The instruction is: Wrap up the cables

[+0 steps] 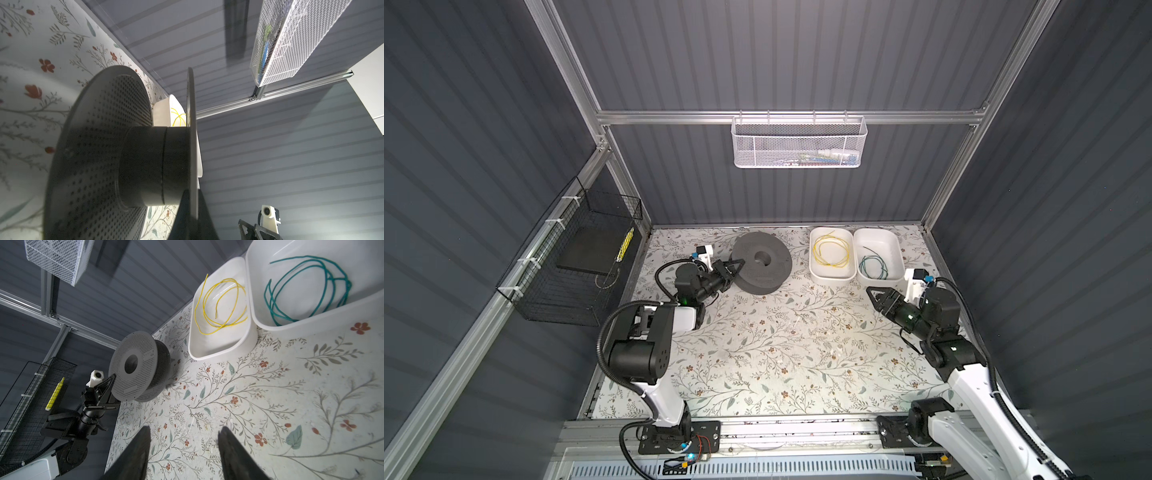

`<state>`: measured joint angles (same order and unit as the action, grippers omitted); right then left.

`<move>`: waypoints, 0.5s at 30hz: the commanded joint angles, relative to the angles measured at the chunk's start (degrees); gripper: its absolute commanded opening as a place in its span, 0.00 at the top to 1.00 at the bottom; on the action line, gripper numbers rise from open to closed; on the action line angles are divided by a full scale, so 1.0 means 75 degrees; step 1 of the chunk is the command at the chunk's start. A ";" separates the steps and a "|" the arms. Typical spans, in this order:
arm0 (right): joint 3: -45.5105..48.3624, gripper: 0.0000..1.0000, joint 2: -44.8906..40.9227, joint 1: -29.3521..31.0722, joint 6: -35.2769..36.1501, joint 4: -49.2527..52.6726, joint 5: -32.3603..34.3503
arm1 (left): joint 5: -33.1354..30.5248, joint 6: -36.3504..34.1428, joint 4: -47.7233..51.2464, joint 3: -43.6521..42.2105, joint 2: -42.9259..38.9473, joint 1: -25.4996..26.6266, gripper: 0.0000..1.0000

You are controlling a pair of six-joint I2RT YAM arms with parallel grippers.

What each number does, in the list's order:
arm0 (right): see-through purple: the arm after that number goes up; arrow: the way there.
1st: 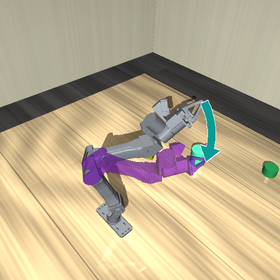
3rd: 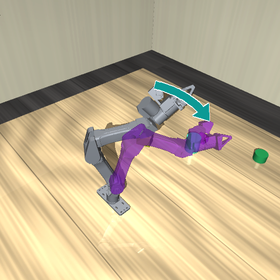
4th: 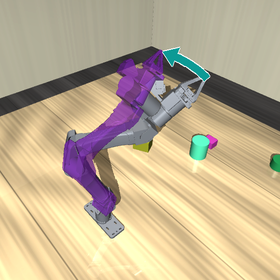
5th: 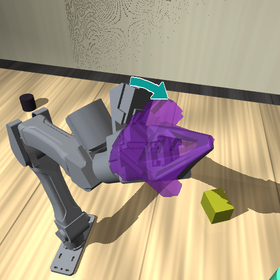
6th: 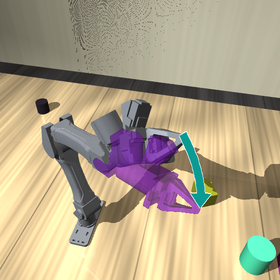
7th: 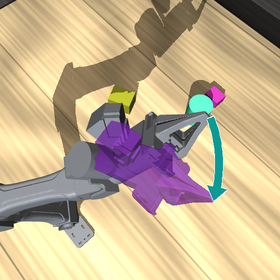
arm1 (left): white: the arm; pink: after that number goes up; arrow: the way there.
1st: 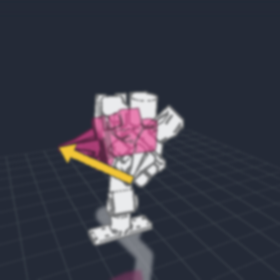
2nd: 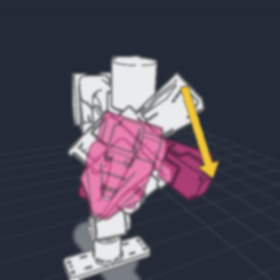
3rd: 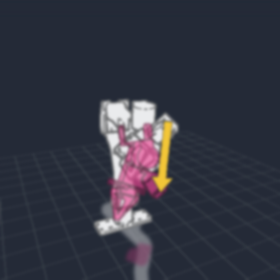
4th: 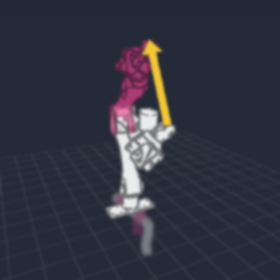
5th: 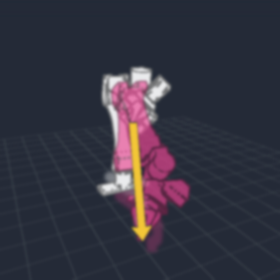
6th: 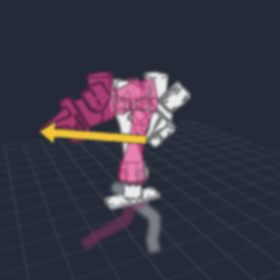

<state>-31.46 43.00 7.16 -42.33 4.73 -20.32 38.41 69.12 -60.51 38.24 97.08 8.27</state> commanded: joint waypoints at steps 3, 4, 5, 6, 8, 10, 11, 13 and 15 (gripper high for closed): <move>-0.0185 0.45 -0.0893 -0.0037 -0.0028 0.0781 0.0463 | -0.0643 -0.0223 0.0671 -0.0949 -0.1730 0.1434 1.00; -0.0098 0.45 -0.1126 -0.0039 -0.0147 0.0793 0.0593 | -0.0886 -0.0257 0.0864 -0.1118 -0.2039 0.1697 1.00; 0.0014 0.45 -0.1363 -0.0040 -0.0274 0.0806 0.0717 | -0.1275 -0.0298 0.0959 -0.1322 -0.2382 0.2085 1.00; 0.0098 0.44 -0.1568 -0.0040 -0.0359 0.0836 0.0818 | -0.1555 -0.0481 0.1277 -0.1391 -0.2715 0.2449 1.00; 0.0209 0.44 -0.1803 -0.0040 -0.0481 0.0866 0.0921 | -0.2112 -0.0874 0.2068 -0.1466 -0.3206 0.3099 1.00; 0.0213 0.43 -0.1787 -0.0040 -0.0537 0.0898 0.0840 | -0.2825 -0.0979 0.2348 -0.1668 -0.3460 0.3682 1.00; 0.0189 0.43 -0.1716 -0.0041 -0.0561 0.0895 0.0734 | -0.3051 -0.0948 0.2307 -0.1797 -0.3444 0.3935 1.00; 0.0153 0.43 -0.1614 -0.0040 -0.0641 0.0871 0.0506 | -0.3192 -0.0758 0.1863 -0.2034 -0.3172 0.4311 1.00; 0.0208 0.42 -0.1636 -0.0040 -0.0776 0.0822 0.0372 | -0.3271 -0.0507 0.1285 -0.2272 -0.2743 0.4576 1.00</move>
<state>-30.81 30.83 7.11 -46.35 10.31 -15.79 19.38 64.71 -46.44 23.59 73.47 40.77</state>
